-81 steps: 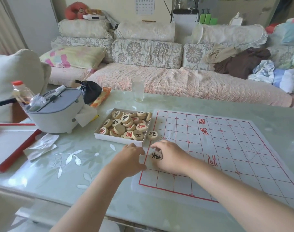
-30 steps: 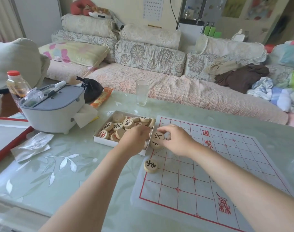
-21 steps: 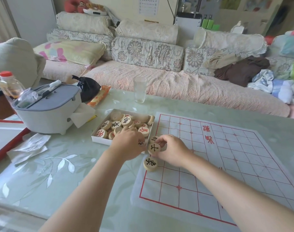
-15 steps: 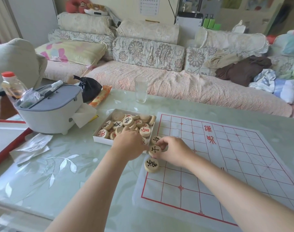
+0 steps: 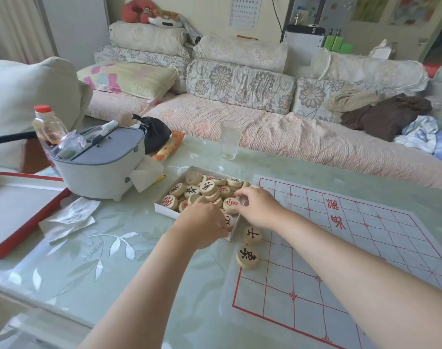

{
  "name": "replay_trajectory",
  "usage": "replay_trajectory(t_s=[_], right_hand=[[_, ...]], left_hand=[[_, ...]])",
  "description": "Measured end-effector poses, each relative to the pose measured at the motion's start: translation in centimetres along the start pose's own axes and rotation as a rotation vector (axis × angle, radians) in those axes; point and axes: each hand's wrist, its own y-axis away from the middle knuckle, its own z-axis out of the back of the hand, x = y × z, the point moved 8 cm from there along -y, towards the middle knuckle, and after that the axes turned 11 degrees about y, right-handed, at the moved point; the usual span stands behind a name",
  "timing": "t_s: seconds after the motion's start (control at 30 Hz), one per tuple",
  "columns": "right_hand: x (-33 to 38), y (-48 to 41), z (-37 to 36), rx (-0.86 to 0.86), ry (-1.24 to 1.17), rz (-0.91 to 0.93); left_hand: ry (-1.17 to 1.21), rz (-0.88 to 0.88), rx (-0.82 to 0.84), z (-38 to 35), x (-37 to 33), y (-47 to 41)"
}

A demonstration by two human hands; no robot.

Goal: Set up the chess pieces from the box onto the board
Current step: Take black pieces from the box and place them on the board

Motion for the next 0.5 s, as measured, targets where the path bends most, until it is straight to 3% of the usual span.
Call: replay_trajectory(t_s=[0.13, 0.23, 0.33, 0.5], right_hand=[[1.6, -1.2, -1.2, 0.111, 0.104, 0.033], [2.1, -1.3, -1.0, 0.128, 0.133, 0.05], [2.3, -1.2, 0.5, 0.027, 0.101, 0.053], [5.7, -0.3, 2.7, -0.084, -0.188, 0.2]], left_hand=[[0.19, -0.036, 0.023, 0.2, 0.8, 0.0], [0.281, -0.004, -0.179, 2.8, 2.1, 0.0], [0.268, 0.109, -0.368, 5.0, 4.4, 0.1], [0.578, 0.2, -0.298, 4.4, 4.3, -0.3]])
